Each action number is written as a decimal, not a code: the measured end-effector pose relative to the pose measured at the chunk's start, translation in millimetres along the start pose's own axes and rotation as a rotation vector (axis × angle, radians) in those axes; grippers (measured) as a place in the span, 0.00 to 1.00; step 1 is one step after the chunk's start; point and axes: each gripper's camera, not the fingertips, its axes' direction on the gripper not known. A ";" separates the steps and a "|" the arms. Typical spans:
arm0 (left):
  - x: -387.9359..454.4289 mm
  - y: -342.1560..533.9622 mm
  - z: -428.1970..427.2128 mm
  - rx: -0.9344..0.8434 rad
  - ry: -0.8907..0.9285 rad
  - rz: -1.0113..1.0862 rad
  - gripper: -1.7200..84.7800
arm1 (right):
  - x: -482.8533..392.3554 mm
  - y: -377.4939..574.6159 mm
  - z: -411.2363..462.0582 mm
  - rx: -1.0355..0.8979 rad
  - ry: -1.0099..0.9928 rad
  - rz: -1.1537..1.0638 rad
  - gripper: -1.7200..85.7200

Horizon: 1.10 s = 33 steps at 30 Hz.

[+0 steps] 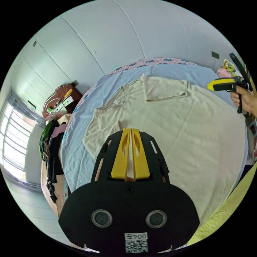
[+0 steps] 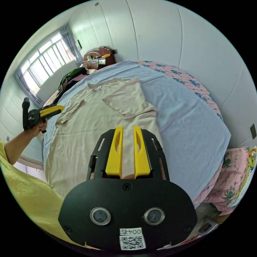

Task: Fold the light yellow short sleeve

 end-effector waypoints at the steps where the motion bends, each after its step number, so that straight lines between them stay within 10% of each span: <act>1: -0.5 -11.2 3.0 0.006 0.013 -0.009 0.03 | 5.6 -2.5 -2.6 -0.001 0.011 -0.016 0.10; 15: 21.3 -285.2 191.5 -0.164 0.141 -0.004 0.03 | 56.1 -83.0 -5.5 -0.078 0.021 -0.574 0.11; 25: -0.1 -316.7 230.4 -0.204 0.184 -0.147 0.03 | 70.0 -95.3 -45.3 -0.101 -0.032 -0.755 0.05; 33: -63.7 -271.8 217.9 -0.092 0.559 -0.679 0.03 | 97.7 -106.0 -86.5 -0.083 0.003 -0.635 0.05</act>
